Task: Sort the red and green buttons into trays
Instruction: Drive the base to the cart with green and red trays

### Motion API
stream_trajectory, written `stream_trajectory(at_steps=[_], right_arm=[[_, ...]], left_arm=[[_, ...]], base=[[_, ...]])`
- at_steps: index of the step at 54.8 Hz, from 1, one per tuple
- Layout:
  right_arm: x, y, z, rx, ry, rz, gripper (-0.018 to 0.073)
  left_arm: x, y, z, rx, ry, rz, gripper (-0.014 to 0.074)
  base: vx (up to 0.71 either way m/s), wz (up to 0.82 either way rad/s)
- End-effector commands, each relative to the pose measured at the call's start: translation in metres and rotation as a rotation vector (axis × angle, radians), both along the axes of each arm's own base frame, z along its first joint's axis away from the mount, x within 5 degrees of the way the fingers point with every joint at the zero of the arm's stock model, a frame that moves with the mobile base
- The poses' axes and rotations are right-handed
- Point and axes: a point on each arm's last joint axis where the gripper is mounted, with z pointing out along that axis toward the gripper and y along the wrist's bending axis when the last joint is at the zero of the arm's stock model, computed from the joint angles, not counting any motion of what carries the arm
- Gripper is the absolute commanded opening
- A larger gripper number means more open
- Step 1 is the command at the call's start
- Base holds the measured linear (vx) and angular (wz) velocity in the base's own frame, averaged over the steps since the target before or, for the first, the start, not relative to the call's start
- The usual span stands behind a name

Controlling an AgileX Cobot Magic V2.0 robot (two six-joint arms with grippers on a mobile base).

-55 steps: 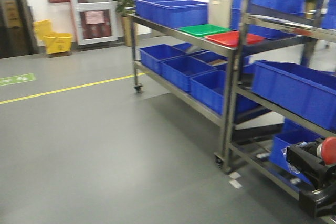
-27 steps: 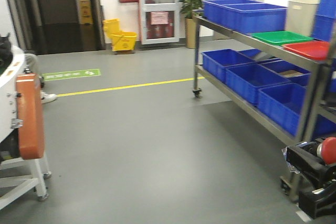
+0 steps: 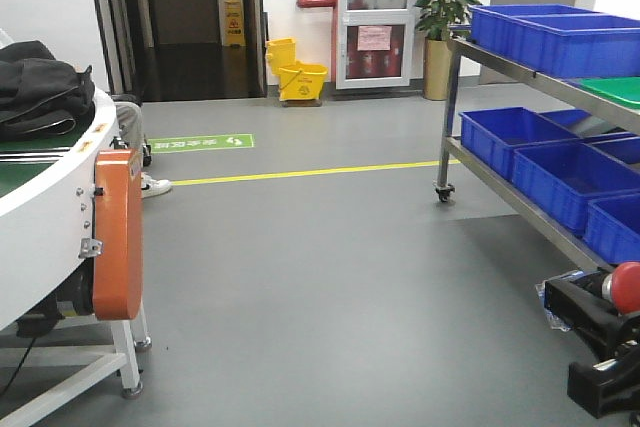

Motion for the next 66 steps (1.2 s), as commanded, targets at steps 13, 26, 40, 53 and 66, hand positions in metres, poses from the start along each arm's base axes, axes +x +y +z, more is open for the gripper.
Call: stream_trajectory(at_steps=[13, 26, 40, 53, 66], right_arm=[[0.0002, -0.0010, 0.0214, 0.029, -0.129, -0.009, -0.0009], [0.0002, -0.0010, 0.0214, 0.029, -0.129, -0.009, -0.0009], [0.0002, -0.0010, 0.0213, 0.029, -0.127, -0.009, -0.0009], [0.0005, -0.0009, 0.0210, 0.028, -0.125, -0.009, -0.0009], [0.0002, -0.0010, 0.0214, 0.029, -0.128, -0.009, -0.0009]], left_arm=[[-0.0042, -0.0039, 0.0151, -0.037, -0.079, -0.049, 0.0003], [-0.0045, -0.0038, 0.0153, -0.037, -0.080, -0.049, 0.0003], [-0.0044, -0.0038, 0.0152, -0.037, -0.079, -0.048, 0.0003], [-0.0042, -0.0038, 0.0151, -0.036, -0.078, -0.049, 0.0003], [-0.0042, -0.0038, 0.0151, -0.036, -0.078, -0.049, 0.0003]], base=[[0.39, 0.07], [0.44, -0.04], [0.48, -0.08], [0.49, -0.06], [0.49, 0.00]])
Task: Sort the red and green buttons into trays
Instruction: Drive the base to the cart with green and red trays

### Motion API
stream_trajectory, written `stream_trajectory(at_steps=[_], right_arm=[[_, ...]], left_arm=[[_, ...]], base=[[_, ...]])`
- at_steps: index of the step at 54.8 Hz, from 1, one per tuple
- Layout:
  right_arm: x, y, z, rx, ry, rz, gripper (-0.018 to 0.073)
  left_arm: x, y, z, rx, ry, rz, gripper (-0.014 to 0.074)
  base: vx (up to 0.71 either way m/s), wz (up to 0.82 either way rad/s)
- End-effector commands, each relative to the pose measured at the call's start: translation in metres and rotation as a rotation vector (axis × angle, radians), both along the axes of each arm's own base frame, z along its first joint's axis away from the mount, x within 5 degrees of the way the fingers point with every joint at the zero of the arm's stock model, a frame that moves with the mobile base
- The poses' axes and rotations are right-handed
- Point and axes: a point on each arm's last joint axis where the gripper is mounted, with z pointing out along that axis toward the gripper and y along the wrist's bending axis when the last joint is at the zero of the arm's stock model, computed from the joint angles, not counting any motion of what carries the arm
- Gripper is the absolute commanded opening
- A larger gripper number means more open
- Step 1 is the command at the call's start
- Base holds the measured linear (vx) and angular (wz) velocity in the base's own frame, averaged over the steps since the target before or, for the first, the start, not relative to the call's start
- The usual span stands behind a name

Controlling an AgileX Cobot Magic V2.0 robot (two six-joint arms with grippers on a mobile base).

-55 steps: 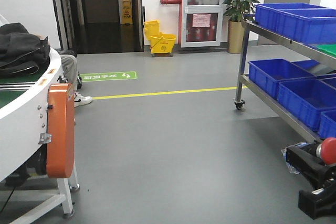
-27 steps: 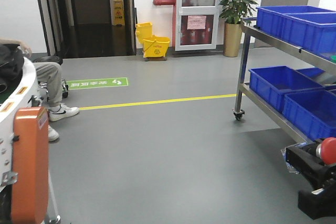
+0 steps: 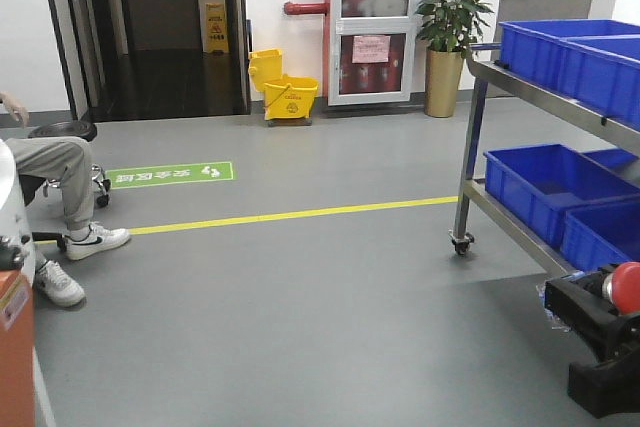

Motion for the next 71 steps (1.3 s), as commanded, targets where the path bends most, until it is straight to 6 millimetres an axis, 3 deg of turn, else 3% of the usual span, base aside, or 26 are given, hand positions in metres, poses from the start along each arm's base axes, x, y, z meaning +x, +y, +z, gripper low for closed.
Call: stream_trajectory(at_steps=[1, 41, 71], right_arm=[[0.0002, -0.0010, 0.0214, 0.029, -0.128, -0.009, -0.0009], [0.0002, -0.0010, 0.0214, 0.029, -0.128, -0.009, -0.0009], [0.0002, -0.0010, 0.0214, 0.029, -0.129, -0.009, -0.0009]], left_arm=[[-0.0028, -0.0044, 0.0144, -0.036, -0.075, -0.052, 0.0003], [-0.0028, -0.0044, 0.0144, -0.036, -0.075, -0.052, 0.0003], [-0.0028, -0.0044, 0.0144, -0.036, -0.075, -0.052, 0.0003]], base=[[0.48, 0.02], [0.47, -0.04], [0.43, -0.28]])
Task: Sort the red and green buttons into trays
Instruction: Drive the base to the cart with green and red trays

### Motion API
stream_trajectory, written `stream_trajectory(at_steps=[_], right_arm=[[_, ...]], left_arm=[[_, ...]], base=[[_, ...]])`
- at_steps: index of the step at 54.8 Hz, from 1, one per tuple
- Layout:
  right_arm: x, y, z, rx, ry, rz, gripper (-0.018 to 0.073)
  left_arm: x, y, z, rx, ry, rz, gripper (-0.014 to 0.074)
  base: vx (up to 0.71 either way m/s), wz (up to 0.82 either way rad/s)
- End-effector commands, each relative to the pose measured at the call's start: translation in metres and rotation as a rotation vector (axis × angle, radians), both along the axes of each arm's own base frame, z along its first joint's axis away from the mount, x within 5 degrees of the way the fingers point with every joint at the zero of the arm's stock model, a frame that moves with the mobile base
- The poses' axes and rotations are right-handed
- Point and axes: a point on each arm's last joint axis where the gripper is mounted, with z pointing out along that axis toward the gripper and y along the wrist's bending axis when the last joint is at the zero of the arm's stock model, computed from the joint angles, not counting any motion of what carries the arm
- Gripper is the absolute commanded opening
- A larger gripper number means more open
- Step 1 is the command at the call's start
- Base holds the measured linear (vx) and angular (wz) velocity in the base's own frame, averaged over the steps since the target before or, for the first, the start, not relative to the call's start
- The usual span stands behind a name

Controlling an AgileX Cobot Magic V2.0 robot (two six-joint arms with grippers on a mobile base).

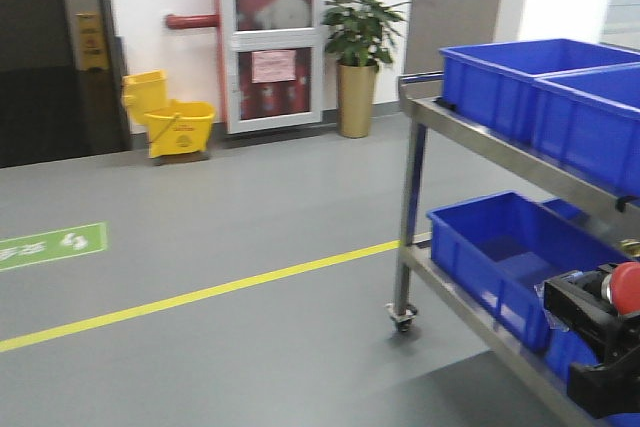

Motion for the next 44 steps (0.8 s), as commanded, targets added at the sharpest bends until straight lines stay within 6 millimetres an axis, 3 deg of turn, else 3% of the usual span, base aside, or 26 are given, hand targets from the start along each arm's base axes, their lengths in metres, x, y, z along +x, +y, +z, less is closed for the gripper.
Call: stream_trajectory(at_steps=[1, 44], right_arm=[[0.0002, -0.0010, 0.0214, 0.029, -0.129, -0.009, -0.0009], [0.0002, -0.0010, 0.0214, 0.029, -0.129, -0.009, -0.0009]], left_arm=[[-0.0028, -0.0045, 0.0145, -0.036, -0.076, -0.052, 0.0003], [-0.0025, -0.0037, 0.0136, -0.034, -0.066, -0.043, 0.0003]], base=[[0.39, -0.44], [0.33, -0.66]])
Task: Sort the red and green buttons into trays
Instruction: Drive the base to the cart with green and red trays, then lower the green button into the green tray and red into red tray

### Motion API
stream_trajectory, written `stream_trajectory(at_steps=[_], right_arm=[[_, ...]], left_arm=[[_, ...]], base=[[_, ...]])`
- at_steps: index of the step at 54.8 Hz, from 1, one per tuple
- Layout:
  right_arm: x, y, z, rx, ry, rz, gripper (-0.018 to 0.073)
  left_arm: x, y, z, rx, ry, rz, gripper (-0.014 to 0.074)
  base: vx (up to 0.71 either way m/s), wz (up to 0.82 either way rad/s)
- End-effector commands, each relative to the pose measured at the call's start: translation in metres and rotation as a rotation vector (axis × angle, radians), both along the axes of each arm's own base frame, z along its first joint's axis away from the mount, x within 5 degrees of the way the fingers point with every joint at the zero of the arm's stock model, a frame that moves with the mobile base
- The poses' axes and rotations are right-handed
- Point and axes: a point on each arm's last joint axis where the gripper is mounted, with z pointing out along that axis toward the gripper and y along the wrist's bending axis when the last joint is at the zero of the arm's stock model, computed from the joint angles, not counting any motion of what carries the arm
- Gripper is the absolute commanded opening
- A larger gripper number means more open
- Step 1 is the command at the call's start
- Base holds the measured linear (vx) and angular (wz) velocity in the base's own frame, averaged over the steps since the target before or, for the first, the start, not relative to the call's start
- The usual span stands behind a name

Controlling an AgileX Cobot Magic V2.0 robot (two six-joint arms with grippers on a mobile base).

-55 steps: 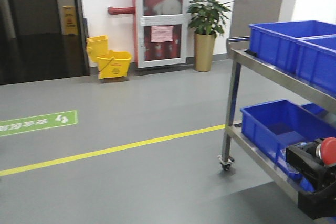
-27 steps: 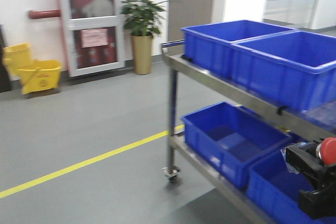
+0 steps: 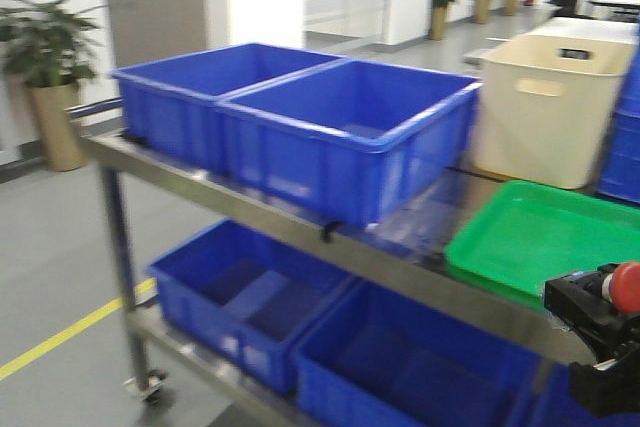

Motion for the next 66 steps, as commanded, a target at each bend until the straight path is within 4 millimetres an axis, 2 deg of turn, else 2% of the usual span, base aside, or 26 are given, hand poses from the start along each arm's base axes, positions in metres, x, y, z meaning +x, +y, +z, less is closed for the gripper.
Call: stream_trajectory(at_steps=[1, 37, 66], right_arm=[[0.0002, -0.0010, 0.0214, 0.029, -0.129, -0.009, -0.0009], [0.0002, -0.0010, 0.0213, 0.028, -0.127, -0.009, -0.0009], [0.0002, -0.0010, 0.0213, 0.028, -0.127, -0.009, -0.0009]], left_arm=[[-0.0025, -0.0037, 0.0135, -0.034, -0.065, -0.043, 0.0003], [-0.0025, -0.0038, 0.0136, -0.034, -0.066, -0.044, 0.0003], [-0.0025, -0.0038, 0.0136, -0.034, -0.066, -0.044, 0.0003]], base=[[0.27, -0.73], [0.23, -0.59], [0.18, -0.33]])
